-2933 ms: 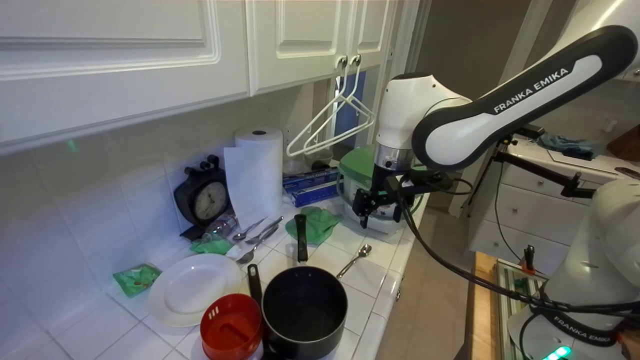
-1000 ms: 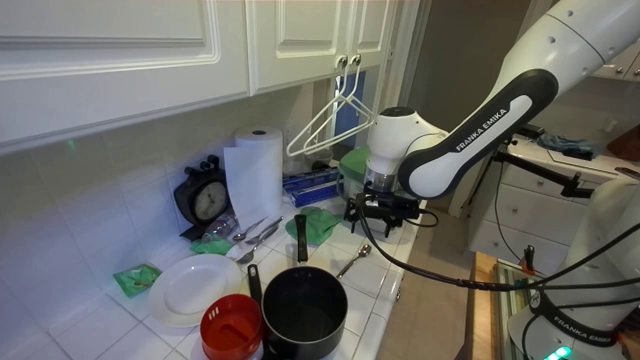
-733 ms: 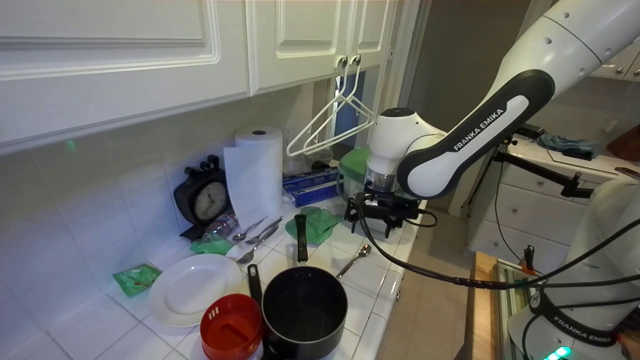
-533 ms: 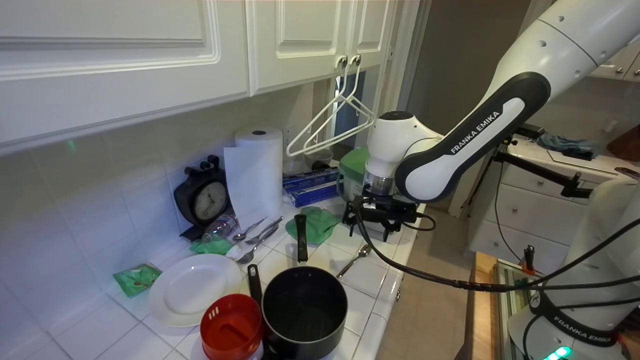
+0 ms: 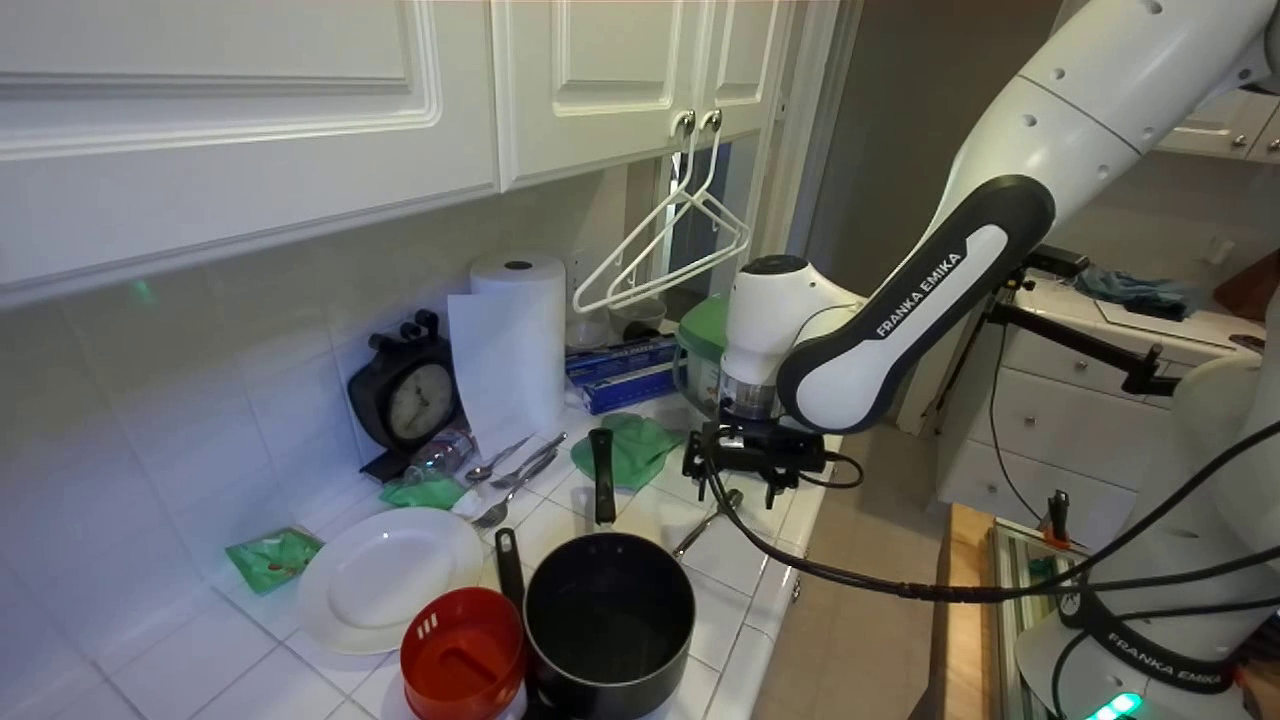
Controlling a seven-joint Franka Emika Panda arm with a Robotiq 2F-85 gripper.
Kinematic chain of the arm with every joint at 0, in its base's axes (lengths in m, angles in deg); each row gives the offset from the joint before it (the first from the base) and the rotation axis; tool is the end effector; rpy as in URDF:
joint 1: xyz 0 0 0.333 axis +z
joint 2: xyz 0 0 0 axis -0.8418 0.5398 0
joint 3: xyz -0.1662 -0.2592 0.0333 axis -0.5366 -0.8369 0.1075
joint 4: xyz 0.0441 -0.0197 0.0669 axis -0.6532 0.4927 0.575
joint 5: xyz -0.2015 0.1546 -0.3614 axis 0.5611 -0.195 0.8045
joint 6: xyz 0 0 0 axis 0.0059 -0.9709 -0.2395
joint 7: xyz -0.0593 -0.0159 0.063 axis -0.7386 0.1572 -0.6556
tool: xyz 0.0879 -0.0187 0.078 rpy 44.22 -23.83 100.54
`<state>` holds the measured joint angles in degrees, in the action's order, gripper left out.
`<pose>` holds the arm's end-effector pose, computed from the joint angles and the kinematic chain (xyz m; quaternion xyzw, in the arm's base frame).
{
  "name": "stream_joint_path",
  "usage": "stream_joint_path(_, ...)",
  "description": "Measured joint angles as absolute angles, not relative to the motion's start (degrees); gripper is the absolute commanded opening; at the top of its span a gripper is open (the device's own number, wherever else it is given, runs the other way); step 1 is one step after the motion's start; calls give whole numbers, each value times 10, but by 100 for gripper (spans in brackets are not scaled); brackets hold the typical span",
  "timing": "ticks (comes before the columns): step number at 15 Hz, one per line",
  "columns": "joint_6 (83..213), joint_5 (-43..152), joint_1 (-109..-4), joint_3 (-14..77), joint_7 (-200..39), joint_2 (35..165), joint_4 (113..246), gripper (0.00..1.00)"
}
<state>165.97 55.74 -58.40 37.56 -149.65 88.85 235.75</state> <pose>0.4607 0.0114 0.1609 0.8252 -0.5645 0.0002 0.0178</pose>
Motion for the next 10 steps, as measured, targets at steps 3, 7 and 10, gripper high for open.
stream_joint_path(3,1669,562,-577,361,-1497,907,2353,100)
stream_joint_path(7,1693,562,-567,346,-1497,936,2344,100)
stream_joint_path(10,1697,562,-556,336,-1497,958,2331,100)
